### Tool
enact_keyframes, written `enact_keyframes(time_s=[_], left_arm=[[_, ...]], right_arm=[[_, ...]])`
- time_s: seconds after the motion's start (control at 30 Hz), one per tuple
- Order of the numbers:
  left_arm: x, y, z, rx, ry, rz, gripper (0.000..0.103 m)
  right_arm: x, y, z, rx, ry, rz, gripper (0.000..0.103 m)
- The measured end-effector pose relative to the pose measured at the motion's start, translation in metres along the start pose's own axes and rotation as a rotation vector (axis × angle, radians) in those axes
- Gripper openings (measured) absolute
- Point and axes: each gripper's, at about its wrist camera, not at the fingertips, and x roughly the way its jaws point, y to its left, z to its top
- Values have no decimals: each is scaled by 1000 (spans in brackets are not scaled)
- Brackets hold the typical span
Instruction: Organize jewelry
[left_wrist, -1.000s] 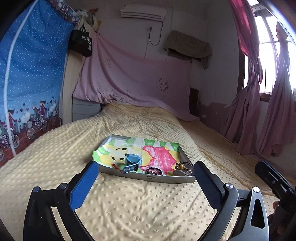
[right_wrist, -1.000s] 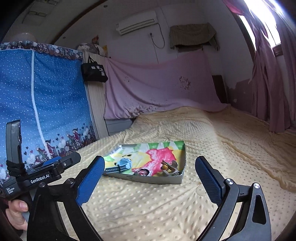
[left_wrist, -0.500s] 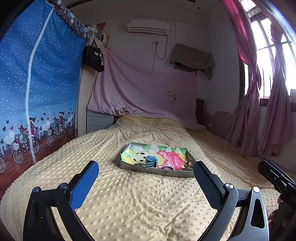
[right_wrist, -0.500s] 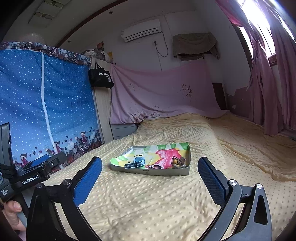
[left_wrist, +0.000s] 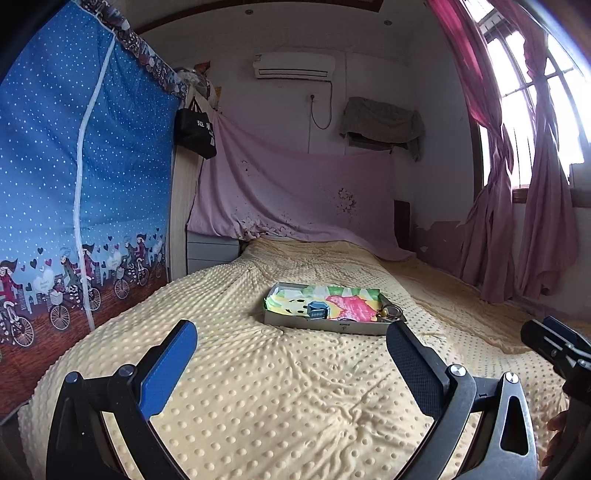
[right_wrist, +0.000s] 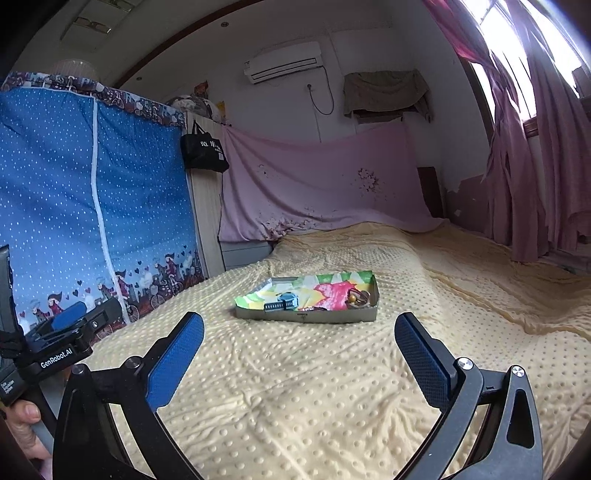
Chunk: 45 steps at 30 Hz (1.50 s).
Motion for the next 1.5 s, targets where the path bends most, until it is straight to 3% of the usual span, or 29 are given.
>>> enact_keyframes(time_s=[0.23, 0.57, 1.5], left_arm=[[-9, -7, -23, 33, 16, 7, 103], [6, -11, -52, 45, 63, 30, 103], [8, -5, -59, 33, 83, 46, 103]], right_arm=[[-16, -3, -24, -32, 18, -47, 102], [-4, -17, -44, -61, 61, -74, 102], [11, -20, -53, -24, 96, -78, 102]])
